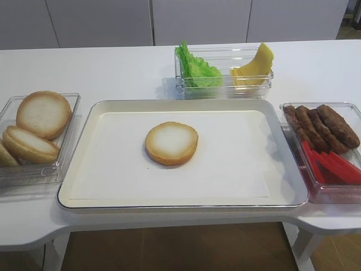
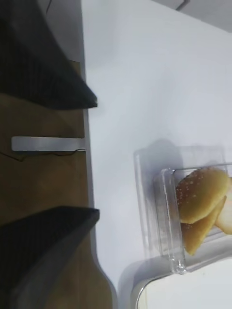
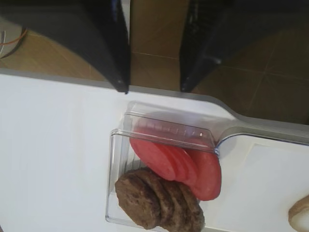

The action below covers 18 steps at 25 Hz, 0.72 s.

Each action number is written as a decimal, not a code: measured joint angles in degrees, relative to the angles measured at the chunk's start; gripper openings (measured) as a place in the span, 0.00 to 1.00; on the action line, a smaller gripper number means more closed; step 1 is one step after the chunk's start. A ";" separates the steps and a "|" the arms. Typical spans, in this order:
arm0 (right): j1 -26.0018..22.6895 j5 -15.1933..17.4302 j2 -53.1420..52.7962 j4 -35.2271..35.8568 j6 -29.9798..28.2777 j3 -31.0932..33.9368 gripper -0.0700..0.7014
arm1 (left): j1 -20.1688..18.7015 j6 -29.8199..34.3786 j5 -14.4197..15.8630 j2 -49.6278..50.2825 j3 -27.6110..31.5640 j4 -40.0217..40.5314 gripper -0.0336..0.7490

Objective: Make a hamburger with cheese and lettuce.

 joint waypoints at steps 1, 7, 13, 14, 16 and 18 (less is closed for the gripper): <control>0.00 0.00 0.00 0.00 0.00 0.00 0.45 | 0.00 0.00 0.15 -1.35 0.00 -0.40 0.64; 0.00 0.00 0.00 0.00 0.00 0.00 0.45 | 0.00 1.58 0.40 -3.33 0.59 -3.81 0.64; 0.00 0.00 0.00 0.00 0.00 0.00 0.45 | 0.00 2.26 0.40 -3.32 4.13 -6.35 0.64; 0.00 0.00 0.00 0.00 0.00 0.00 0.45 | 0.00 2.26 0.40 -3.32 4.41 -6.71 0.64; 0.00 0.00 0.00 0.00 0.00 0.00 0.45 | 0.00 2.26 0.40 -3.32 4.48 -6.71 0.64; 0.00 0.00 0.00 0.00 0.00 0.00 0.45 | 0.00 2.38 0.40 -3.32 4.72 -6.71 0.64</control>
